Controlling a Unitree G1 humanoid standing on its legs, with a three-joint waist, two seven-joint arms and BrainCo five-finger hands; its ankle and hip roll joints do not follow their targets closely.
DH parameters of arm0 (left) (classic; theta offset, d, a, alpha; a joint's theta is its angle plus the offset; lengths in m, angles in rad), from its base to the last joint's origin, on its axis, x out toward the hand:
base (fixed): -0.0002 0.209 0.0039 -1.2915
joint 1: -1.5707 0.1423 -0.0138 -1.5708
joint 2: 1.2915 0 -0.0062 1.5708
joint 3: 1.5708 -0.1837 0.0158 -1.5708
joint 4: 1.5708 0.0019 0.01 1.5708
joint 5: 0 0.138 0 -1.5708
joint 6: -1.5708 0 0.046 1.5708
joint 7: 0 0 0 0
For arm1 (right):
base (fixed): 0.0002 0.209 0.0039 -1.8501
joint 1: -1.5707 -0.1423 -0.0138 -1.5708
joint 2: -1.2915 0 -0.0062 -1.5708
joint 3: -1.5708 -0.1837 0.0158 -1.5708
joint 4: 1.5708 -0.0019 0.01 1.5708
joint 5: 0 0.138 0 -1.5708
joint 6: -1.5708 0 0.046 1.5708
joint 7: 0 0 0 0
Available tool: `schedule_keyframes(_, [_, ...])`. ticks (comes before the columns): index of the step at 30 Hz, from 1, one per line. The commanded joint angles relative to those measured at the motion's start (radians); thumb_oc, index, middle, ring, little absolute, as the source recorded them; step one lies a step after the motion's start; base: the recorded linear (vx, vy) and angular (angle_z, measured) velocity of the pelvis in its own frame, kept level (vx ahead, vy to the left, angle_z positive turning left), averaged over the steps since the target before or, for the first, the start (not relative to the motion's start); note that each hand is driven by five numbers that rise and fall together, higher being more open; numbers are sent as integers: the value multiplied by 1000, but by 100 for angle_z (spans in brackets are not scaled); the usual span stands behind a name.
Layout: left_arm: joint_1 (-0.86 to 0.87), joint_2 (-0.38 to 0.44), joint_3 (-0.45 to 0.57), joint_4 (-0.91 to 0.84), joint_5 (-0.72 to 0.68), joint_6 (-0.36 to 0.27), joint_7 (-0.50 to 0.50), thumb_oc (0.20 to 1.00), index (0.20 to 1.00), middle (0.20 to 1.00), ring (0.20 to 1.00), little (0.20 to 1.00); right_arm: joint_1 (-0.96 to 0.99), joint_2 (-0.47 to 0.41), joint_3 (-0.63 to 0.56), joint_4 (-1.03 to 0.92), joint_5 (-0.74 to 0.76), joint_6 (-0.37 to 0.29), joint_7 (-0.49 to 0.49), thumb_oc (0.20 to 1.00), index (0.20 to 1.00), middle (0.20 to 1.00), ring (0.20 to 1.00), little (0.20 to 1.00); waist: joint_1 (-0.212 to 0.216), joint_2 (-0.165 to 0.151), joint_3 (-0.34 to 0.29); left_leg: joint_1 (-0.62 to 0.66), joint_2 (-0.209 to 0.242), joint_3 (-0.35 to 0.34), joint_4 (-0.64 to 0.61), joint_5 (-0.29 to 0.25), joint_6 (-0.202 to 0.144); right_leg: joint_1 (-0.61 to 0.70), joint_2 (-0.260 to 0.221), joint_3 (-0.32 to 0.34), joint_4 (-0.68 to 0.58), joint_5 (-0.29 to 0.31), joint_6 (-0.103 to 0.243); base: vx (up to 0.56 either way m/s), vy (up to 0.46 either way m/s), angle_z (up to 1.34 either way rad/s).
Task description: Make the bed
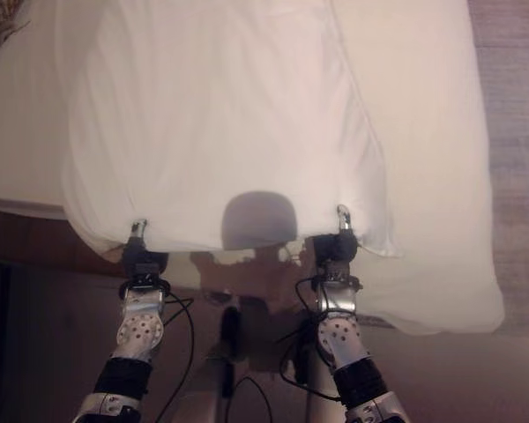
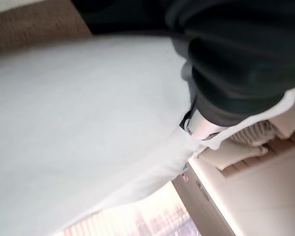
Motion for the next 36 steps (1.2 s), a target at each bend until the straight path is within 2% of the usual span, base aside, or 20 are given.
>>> schedule_keyframes(1, [58,54,58,-111,20,-114,5,200,200,200,200,200,89,-48,-130,-68,-30,-84,23,200,200,200,200,200,6,24,-70,69,29,-40,-132,195,-14,22,11,166,-179,123,195,2,314,-26])
schedule_keyframes(2, [58,55,57,-111,20,-114,5,200,200,200,200,200,88,-48,-130,-68,-31,-84,21,200,200,200,200,200,6,23,-69,63,26,-42,-119,187,-12,24,9,167,-183,125,198,8,436,-36])
schedule_keyframes(4, [44,69,45,-113,2,-112,-3,200,200,200,200,200,101,-50,-137,-66,-31,-78,23,200,200,200,200,200,-14,7,-66,37,5,5,-15,51,15,50,-38,174,-213,158,228,6,525,1])
schedule_keyframes(5, [31,74,5,-108,-20,-106,-35,200,200,200,200,200,121,-47,-133,-75,-34,-68,27,200,200,200,200,200,-24,-10,-54,0,-89,20,160,-110,48,128,-137,193,-334,276,267,-5,648,55])
schedule_keyframes(6, [30,75,4,-107,-22,-106,-36,200,200,200,200,200,121,-46,-134,-75,-34,-68,27,200,200,200,200,200,-25,-12,-54,-7,-94,19,167,-109,50,129,-141,193,-343,285,269,14,925,72])
schedule_keyframes(7, [19,89,-21,-82,-18,-86,-61,200,200,200,200,200,148,-36,-149,-80,-22,-67,37,200,200,200,200,200,-32,-14,-51,-77,-166,40,302,-172,70,198,-228,185,-470,443,269,-19,463,52])
schedule_keyframes(8, [18,89,-22,-81,-19,-86,-62,200,200,200,200,200,147,-36,-149,-80,-22,-66,37,200,200,200,200,200,-34,-16,-53,-87,-172,38,309,-169,73,198,-233,184,-481,453,272,-10,989,48])
schedule_keyframes(9, [48,102,-29,-70,-17,-64,-80,200,200,200,200,200,142,-26,-132,-93,-52,-61,28,200,200,200,200,200,-27,-7,-65,-93,-197,61,343,-236,111,217,-290,127,-604,563,269,-28,556,24])
schedule_keyframes(10, [47,103,-29,-70,-17,-64,-80,200,200,200,200,200,142,-25,-132,-94,-53,-61,26,200,200,200,200,200,-29,-10,-66,-99,-202,61,346,-233,112,217,-295,127,-611,571,270,-23,767,-23])
schedule_keyframes(11, [45,114,-46,-74,20,-57,-82,200,200,200,200,200,151,-20,-127,-111,-74,-51,31,200,200,200,200,200,-25,-9,-70,-110,-216,88,376,-241,129,239,-289,73,-606,523,255,-52,450,-53])
schedule_keyframes(14, [42,120,-68,-64,37,-30,-103,200,200,200,200,200,154,2,-113,-95,-54,-47,54,200,200,200,200,200,-43,-4,-67,-107,-255,111,329,-207,157,213,-177,63,-481,352,216,-106,591,-12])
schedule_keyframes(15, [53,103,-63,-71,39,-20,-105,200,200,200,200,200,157,4,-106,-80,-59,-46,53,200,200,200,200,200,-36,-10,-64,-76,-265,149,259,-186,160,209,-117,-31,-430,275,200,-129,450,13])
schedule_keyframes(16, [54,103,-63,-72,40,-20,-104,200,200,200,200,200,156,4,-106,-79,-59,-46,53,200,200,200,200,200,-38,-12,-65,-77,-268,148,254,-180,160,207,-120,-32,-431,277,200,-118,388,-11])
schedule_keyframes(18, [57,89,-65,-78,67,-14,-99,200,200,200,200,200,155,5,-91,-72,-73,-42,52,200,200,200,200,200,-36,-18,-64,-32,-289,180,159,-143,163,217,-50,-51,-400,235,190,-101,283,-30])
schedule_keyframes(21, [96,66,-72,-102,81,0,-95,200,200,200,200,200,170,-4,-67,-73,-81,-28,63,200,200,200,200,200,-29,-35,-60,4,-321,237,63,-97,182,200,106,-25,-312,174,160,-157,266,-39])
schedule_keyframes(26, [118,62,-80,-116,92,15,-96,200,200,200,200,200,185,-22,-54,-67,-96,-15,59,200,200,200,200,200,-24,-40,-67,5,-338,256,24,-62,183,245,169,-5,-367,159,134,-98,6,-35])
schedule_keyframes(30, [128,49,-108,-119,97,27,-85,200,200,200,200,200,210,-35,-69,-76,-95,-20,46,200,200,200,200,200,-43,7,-62,-11,-347,250,38,-43,183,230,200,70,-370,155,113,-85,-63,-8])
schedule_keyframes(34, [140,27,-114,-129,94,29,-82,200,200,200,200,200,218,-47,-97,-59,-106,-18,17,200,200,200,200,200,-63,37,-51,-72,-316,281,151,-36,133,246,162,29,-389,146,102,-103,-135,4])
schedule_keyframes(35, [147,20,-125,-143,99,29,-83,200,200,200,200,200,213,-57,-97,-52,-107,-13,14,200,200,200,200,200,-52,41,-24,-101,-318,237,233,-27,96,261,160,27,-385,143,93,-117,-127,24])
schedule_keyframes(36, [146,20,-125,-143,99,29,-83,200,200,200,200,200,212,-57,-97,-51,-107,-13,15,200,200,200,200,200,-53,41,-26,-105,-319,237,231,-23,96,258,160,26,-386,146,92,-100,-97,25])
